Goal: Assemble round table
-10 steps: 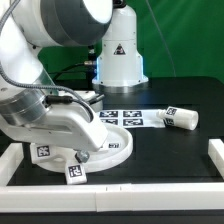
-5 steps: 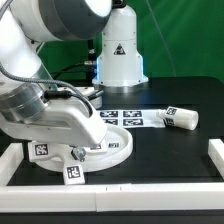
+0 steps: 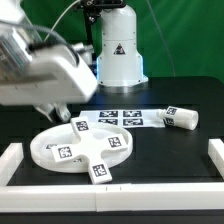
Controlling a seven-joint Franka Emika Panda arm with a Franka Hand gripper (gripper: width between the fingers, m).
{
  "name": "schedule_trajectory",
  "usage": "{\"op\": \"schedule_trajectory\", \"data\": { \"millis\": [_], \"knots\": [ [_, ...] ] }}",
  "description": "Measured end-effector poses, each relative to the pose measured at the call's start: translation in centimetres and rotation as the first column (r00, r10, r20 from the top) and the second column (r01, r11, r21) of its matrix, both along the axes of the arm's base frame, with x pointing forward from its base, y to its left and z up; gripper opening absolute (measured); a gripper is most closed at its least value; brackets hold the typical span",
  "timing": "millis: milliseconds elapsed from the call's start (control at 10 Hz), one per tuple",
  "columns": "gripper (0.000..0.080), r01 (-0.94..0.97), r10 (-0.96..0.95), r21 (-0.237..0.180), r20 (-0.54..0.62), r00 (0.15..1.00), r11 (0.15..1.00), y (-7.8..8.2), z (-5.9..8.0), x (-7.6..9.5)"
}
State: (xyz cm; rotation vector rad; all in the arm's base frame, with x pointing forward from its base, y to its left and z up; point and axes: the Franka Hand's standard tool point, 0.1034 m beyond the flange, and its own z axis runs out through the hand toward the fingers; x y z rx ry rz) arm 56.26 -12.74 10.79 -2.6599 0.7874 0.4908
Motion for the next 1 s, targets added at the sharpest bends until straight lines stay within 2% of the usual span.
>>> {"op": "schedule_trajectory", "data": {
  "millis": [100,200,400,500,700,800,900,1000],
  "knots": [
    [0.0027,0.008,-0.008,-0.015,0.029,1.000,1.000,-0.4,0.5,-0.1],
    [0.0008,0.014,-0.013,-0.027,0.040,0.999,1.000,-0.6,0.1,0.0],
    [0.0002,0.013,-0.012,-0.027,0.039,0.999,1.000,-0.6,0.1,0.0],
    [0.0001,0.049,-0.049,-0.031,0.015,0.999,0.998,-0.3,-0.5,-0.1],
    [0.0001,0.111,-0.114,-0.048,-0.046,0.992,0.993,0.4,-2.4,-0.1],
    [0.0029,0.121,-0.124,-0.054,-0.061,0.990,0.991,0.5,-3.3,-0.4],
    [0.0163,0.132,-0.136,-0.059,-0.063,0.989,0.990,0.4,-3.9,-0.6],
    [0.0299,0.206,-0.208,-0.035,-0.075,0.975,0.978,0.7,-4.2,-0.7]
  ]
}}
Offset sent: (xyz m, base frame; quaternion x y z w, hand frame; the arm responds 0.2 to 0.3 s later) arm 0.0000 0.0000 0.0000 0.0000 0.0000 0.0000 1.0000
